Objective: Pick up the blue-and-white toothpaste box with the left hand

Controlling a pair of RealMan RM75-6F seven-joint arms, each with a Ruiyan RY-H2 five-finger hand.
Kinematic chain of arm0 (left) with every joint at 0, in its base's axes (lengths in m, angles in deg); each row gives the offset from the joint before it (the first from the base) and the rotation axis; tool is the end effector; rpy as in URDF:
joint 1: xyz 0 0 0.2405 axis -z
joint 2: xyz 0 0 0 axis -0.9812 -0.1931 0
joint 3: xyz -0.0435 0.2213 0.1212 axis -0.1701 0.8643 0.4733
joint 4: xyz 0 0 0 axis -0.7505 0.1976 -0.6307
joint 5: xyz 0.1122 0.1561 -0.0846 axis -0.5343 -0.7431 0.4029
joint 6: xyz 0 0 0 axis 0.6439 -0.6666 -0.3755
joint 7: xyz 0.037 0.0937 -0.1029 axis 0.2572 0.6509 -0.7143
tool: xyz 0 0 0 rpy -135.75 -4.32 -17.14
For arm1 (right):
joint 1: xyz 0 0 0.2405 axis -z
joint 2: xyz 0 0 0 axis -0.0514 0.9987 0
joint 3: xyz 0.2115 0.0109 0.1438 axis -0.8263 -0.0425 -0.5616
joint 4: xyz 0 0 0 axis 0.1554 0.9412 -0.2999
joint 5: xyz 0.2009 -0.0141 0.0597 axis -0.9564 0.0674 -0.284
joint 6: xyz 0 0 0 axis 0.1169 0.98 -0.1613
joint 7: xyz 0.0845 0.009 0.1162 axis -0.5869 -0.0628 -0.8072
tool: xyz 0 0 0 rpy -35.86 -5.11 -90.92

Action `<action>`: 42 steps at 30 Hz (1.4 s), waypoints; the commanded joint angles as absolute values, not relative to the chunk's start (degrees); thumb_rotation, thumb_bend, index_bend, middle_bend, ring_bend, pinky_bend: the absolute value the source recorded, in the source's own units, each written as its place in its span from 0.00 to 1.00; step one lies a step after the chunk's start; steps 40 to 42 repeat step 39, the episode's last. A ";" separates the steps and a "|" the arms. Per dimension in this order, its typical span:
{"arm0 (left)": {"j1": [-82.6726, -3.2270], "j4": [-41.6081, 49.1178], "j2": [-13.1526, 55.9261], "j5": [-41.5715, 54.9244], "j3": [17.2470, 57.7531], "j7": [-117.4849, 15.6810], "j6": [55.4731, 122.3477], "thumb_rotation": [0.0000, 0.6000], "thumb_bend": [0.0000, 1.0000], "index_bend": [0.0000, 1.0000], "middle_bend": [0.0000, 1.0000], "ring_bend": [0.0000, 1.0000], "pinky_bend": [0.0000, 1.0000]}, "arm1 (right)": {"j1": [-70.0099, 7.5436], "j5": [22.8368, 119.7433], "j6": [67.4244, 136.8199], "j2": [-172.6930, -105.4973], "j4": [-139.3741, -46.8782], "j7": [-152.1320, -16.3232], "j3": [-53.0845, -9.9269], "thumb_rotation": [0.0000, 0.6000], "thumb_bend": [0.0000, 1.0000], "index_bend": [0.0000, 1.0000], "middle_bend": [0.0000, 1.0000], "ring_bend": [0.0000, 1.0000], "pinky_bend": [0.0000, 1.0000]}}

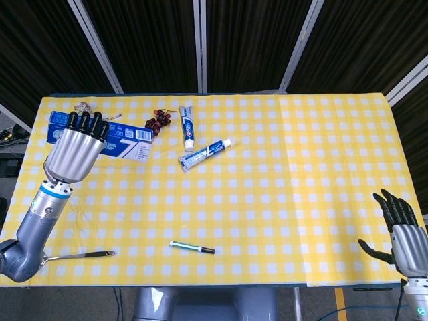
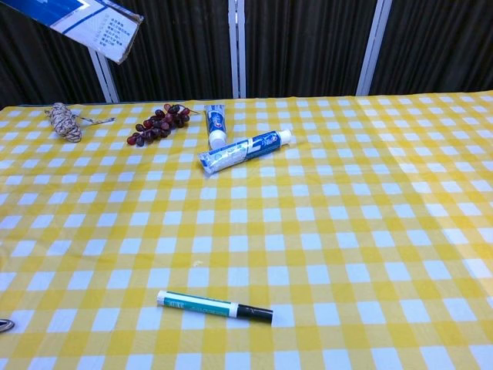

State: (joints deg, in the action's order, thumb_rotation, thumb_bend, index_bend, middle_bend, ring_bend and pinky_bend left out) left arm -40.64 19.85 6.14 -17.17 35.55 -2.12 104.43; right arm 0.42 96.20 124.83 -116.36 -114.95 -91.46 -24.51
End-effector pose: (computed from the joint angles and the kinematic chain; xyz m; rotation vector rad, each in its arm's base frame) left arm -0.1487 0.3469 0.1521 -1.5666 0.2071 -0.7140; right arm -0.3031 -0.1692 0.1755 1.3156 -1.0064 1.0344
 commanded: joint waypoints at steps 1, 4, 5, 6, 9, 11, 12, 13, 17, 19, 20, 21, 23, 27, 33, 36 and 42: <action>-42.38 24.62 7.45 -11.71 36.24 -10.66 100.61 1.00 0.32 0.39 0.31 0.34 0.42 | 0.44 96.20 124.83 -116.36 -115.01 -91.35 -24.49 1.00 0.08 0.00 0.00 0.00 0.00; -42.99 26.62 7.89 -8.82 36.26 -14.60 98.62 1.00 0.31 0.35 0.27 0.30 0.41 | 0.45 96.14 124.83 -116.37 -115.02 -91.28 -24.51 1.00 0.08 0.00 0.00 0.00 0.00; -43.16 27.07 8.07 -7.99 36.40 -15.56 97.89 1.00 0.31 0.32 0.24 0.27 0.38 | 0.45 96.09 124.81 -116.38 -115.02 -91.27 -24.52 1.00 0.09 0.00 0.00 0.00 0.00; -43.26 27.30 8.19 -7.51 36.51 -16.10 97.42 1.00 0.30 0.30 0.22 0.25 0.36 | 0.44 96.06 124.79 -116.39 -115.01 -91.25 -24.53 1.00 0.08 0.00 0.00 0.00 0.00; -44.15 29.56 8.72 -3.44 37.30 -20.47 94.04 1.00 0.23 0.13 0.06 0.09 0.18 | 0.42 95.78 124.65 -116.41 -115.01 -91.14 -24.60 1.00 0.08 0.00 0.00 0.00 0.00; -44.99 31.22 9.11 -0.95 37.05 -24.16 93.09 1.00 0.20 0.03 0.00 0.01 0.06 | 0.37 95.56 124.40 -116.40 -115.04 -91.05 -24.61 1.00 0.08 0.00 0.00 0.00 0.00; -45.49 31.54 9.44 -0.26 37.02 -25.79 93.06 1.00 0.19 0.02 0.00 0.00 0.04 | 0.37 95.49 124.33 -116.37 -115.10 -90.99 -24.60 1.00 0.08 0.00 0.00 0.00 0.00; -45.89 31.61 9.66 0.02 37.10 -26.76 93.17 1.00 0.19 0.01 0.00 0.00 0.01 | 0.37 95.48 124.30 -116.35 -115.13 -90.94 -24.59 1.00 0.08 0.00 0.00 0.00 0.00; -48.05 31.09 10.74 -0.76 37.89 -30.19 95.26 1.00 0.19 0.00 0.00 0.00 0.00 | 0.36 95.53 124.27 -116.35 -115.16 -90.84 -24.57 1.00 0.08 0.00 0.00 0.00 0.00; -49.77 30.39 11.74 -2.06 38.46 -32.28 97.70 1.00 0.19 0.00 0.00 0.00 0.00 | 0.31 95.47 124.17 -116.39 -115.10 -90.74 -24.58 1.00 0.08 0.00 0.00 0.00 0.00; -50.77 29.77 12.37 -3.02 38.90 -33.38 99.15 1.00 0.19 0.00 0.00 0.00 0.00 | 0.28 95.43 124.10 -116.42 -115.05 -90.64 -24.60 1.00 0.08 0.00 0.00 0.00 0.00; -51.84 29.02 12.99 -3.96 39.46 -34.36 100.61 1.00 0.19 0.00 0.00 0.00 0.00 | 0.25 95.39 124.03 -116.47 -115.01 -90.51 -24.59 1.00 0.08 0.00 0.00 0.00 0.00; -55.02 26.68 14.41 -6.14 41.85 -35.31 104.35 1.00 0.18 0.00 0.00 0.00 0.00 | 0.16 95.35 123.82 -116.72 -114.88 -89.96 -24.55 1.00 0.08 0.00 0.00 0.00 0.00; -59.55 25.35 15.29 -8.29 45.31 -37.02 107.92 1.00 0.18 0.00 0.00 0.00 0.00 | 0.01 95.54 123.65 -117.37 -114.77 -88.67 -24.42 1.00 0.08 0.00 0.00 0.00 0.00; -65.36 23.03 15.30 -12.32 48.85 -35.36 114.01 1.00 0.15 0.00 0.00 0.00 0.00 | -0.30 95.84 122.96 -118.55 -114.52 -86.45 -23.97 1.00 0.08 0.00 0.00 0.00 0.00; -66.62 22.36 15.32 -14.14 49.43 -34.39 115.86 1.00 0.14 0.00 0.00 0.00 0.00 | -0.36 96.03 122.92 -118.91 -114.41 -85.80 -23.86 1.00 0.08 0.00 0.00 0.00 0.00; -67.65 21.78 15.42 -15.32 49.59 -34.11 117.34 1.00 0.13 0.00 0.00 0.00 0.00 | -0.39 96.19 122.97 -119.15 -114.28 -85.35 -23.81 1.00 0.08 0.00 0.00 0.00 0.00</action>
